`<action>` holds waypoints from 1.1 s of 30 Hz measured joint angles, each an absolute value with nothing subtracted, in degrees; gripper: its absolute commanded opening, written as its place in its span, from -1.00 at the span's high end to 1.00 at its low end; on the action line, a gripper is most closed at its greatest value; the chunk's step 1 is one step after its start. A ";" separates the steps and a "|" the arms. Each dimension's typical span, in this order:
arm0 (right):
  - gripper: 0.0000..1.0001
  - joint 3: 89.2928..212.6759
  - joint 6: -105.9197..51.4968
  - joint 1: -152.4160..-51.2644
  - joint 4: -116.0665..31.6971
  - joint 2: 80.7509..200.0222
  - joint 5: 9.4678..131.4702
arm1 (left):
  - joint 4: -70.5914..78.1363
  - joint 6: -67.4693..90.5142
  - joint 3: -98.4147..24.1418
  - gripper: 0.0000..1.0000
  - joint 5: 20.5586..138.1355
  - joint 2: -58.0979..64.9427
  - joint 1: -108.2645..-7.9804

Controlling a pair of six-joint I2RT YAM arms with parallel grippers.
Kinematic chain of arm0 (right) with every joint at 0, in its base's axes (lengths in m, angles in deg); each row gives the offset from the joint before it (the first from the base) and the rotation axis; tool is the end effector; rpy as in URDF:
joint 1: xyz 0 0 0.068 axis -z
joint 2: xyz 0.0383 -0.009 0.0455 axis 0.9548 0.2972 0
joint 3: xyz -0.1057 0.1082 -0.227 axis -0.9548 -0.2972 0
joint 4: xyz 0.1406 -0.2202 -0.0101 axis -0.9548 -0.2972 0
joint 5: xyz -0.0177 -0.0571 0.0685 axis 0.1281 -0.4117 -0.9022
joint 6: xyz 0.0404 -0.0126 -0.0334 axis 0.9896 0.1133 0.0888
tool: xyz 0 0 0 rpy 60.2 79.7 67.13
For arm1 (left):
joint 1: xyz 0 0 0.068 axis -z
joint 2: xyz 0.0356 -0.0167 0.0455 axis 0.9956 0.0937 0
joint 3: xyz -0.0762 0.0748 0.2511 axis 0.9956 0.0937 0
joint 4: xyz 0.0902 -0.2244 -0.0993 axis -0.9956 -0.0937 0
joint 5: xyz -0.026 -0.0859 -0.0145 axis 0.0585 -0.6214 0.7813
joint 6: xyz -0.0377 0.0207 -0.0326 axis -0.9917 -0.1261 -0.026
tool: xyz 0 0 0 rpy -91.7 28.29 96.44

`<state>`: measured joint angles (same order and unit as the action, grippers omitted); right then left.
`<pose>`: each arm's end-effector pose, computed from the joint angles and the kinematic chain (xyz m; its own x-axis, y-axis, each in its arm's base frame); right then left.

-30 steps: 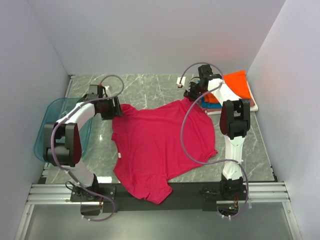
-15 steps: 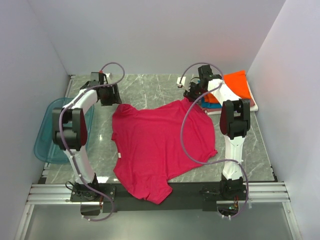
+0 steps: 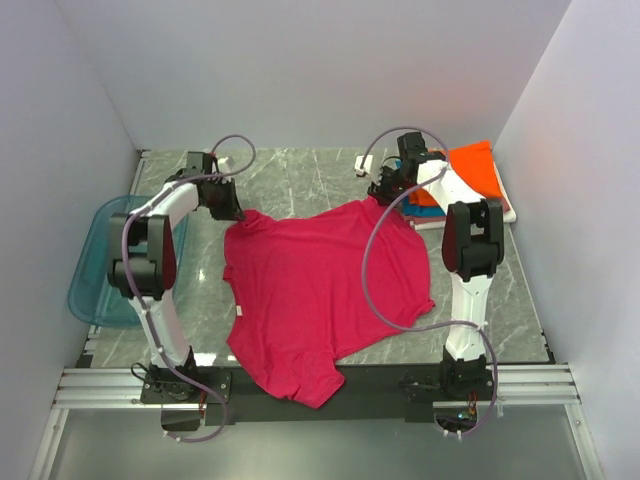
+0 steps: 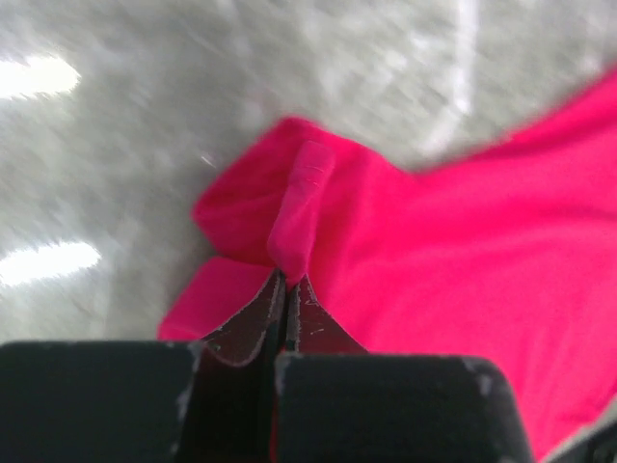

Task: Fold and stack the t-shirts
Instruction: Flatten the tshirt out

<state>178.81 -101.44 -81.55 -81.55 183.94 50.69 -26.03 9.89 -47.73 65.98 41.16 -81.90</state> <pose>0.4630 0.0887 0.2057 -0.0035 -0.8300 -0.5578 -0.9358 0.1994 -0.2908 0.4210 -0.0333 0.1932 -0.8800 -0.1709 -0.4432 0.0387 0.9042 -0.4254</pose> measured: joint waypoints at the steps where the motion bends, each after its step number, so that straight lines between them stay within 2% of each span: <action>1: -0.04 178.64 -101.38 -81.55 -81.49 183.57 50.58 | -25.86 9.89 -46.40 0.99 65.70 39.61 -81.57; 5: -0.04 176.30 -101.18 -81.53 -80.77 181.21 50.21 | -25.05 9.71 -39.53 0.99 64.54 29.16 -77.70; 7: -0.04 175.14 -101.18 -81.53 -80.55 180.34 49.99 | -24.57 9.47 -35.58 0.84 64.39 23.00 -73.77; 8: -0.04 174.64 -101.18 -81.51 -80.37 180.01 49.93 | -23.61 9.26 -33.28 0.74 64.25 20.22 -71.58; 9: -0.04 174.13 -101.16 -81.47 -80.22 179.73 49.90 | -23.28 8.80 -30.75 0.43 64.08 17.40 -68.79; 11: -0.04 173.26 -101.18 -81.40 -79.96 179.40 49.90 | -23.46 8.25 -27.16 0.18 63.58 14.34 -64.35; 15: -0.03 172.10 -101.16 -81.16 -79.89 179.31 49.93 | -25.90 6.37 -20.47 -0.06 67.20 12.33 -56.70; 19: -0.03 171.97 -101.05 -80.92 -79.87 179.31 49.93 | -28.57 4.95 -16.69 -0.35 75.60 4.42 -55.34; 22: -0.03 171.97 -100.92 -80.79 -79.85 179.31 49.88 | -26.63 5.47 -16.60 -0.38 79.38 -4.06 -55.69; 25: -0.03 171.97 -100.66 -80.77 -79.87 179.31 49.79 | -23.70 7.62 -16.67 -0.30 79.84 -7.36 -55.76; 33: -0.02 171.31 -99.54 -80.75 -79.65 179.22 49.51 | -21.60 11.79 -16.87 -0.17 79.03 7.17 -51.32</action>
<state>171.31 -99.54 -80.75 -79.65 179.22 49.51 -21.60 11.79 -16.87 79.03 7.17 -51.32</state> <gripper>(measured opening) 0.513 0.602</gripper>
